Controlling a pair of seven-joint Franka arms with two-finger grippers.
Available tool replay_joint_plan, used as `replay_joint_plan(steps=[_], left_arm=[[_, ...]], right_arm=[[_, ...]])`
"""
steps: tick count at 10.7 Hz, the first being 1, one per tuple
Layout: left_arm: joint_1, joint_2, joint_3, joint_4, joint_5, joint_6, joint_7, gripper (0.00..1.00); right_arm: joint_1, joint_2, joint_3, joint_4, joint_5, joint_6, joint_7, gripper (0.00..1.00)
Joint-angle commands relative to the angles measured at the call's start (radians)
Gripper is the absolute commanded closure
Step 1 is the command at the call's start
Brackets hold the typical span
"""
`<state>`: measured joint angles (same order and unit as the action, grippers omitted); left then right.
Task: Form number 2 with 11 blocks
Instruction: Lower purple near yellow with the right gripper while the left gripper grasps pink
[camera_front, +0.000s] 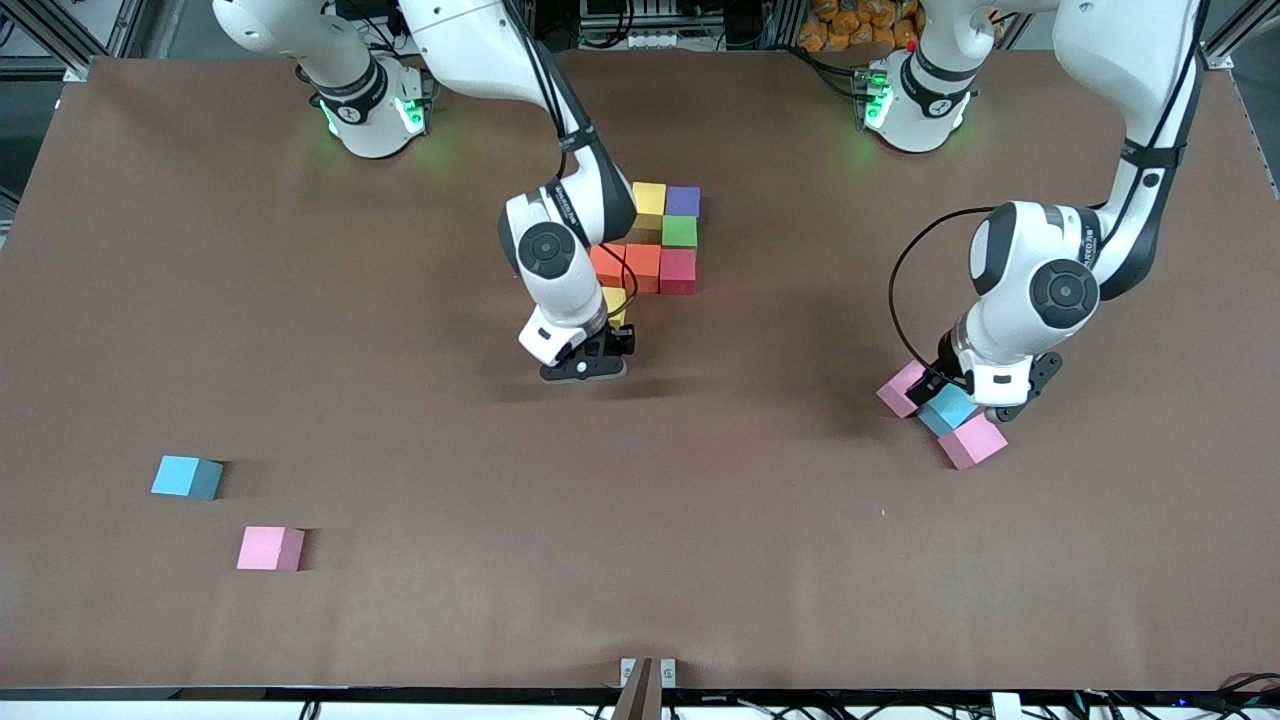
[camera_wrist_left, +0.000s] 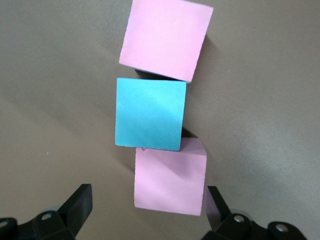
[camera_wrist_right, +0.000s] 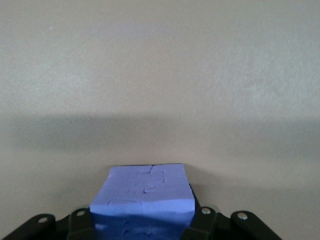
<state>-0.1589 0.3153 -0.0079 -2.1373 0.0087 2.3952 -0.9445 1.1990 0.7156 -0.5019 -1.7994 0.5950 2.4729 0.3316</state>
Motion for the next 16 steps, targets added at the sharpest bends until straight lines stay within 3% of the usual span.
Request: replay_joint_plan(steps=[1,4,11,12,13,16], left_arm=[[0.006,0.007,-0.007,-0.022,-0.042,0.035,-0.013,0.0],[0.004,0.034,-0.007,-0.021,-0.064,0.076,-0.013,0.0],[-0.004,0.085,-0.007,-0.016,-0.072,0.146,-0.013,0.0],[-0.005,0.097,-0.009,-0.016,-0.072,0.163,-0.013,0.08],[-0.007,0.108,-0.01,-0.013,-0.072,0.17,-0.011,0.29],[-0.013,0.107,-0.018,-0.01,-0.079,0.17,-0.011,0.65]], right_arm=[[0.025,-0.004,-0.017,-0.021,-0.007,-0.017,0.05,0.97],[0.031,-0.001,-0.017,-0.044,-0.046,-0.025,0.049,0.97],[0.065,-0.007,-0.02,-0.101,-0.046,-0.026,0.049,0.98],[0.065,-0.008,-0.02,-0.109,-0.046,-0.026,0.052,0.98],[0.067,-0.008,-0.02,-0.113,-0.046,-0.026,0.055,0.98],[0.068,-0.008,-0.02,-0.129,-0.046,-0.026,0.092,0.98]])
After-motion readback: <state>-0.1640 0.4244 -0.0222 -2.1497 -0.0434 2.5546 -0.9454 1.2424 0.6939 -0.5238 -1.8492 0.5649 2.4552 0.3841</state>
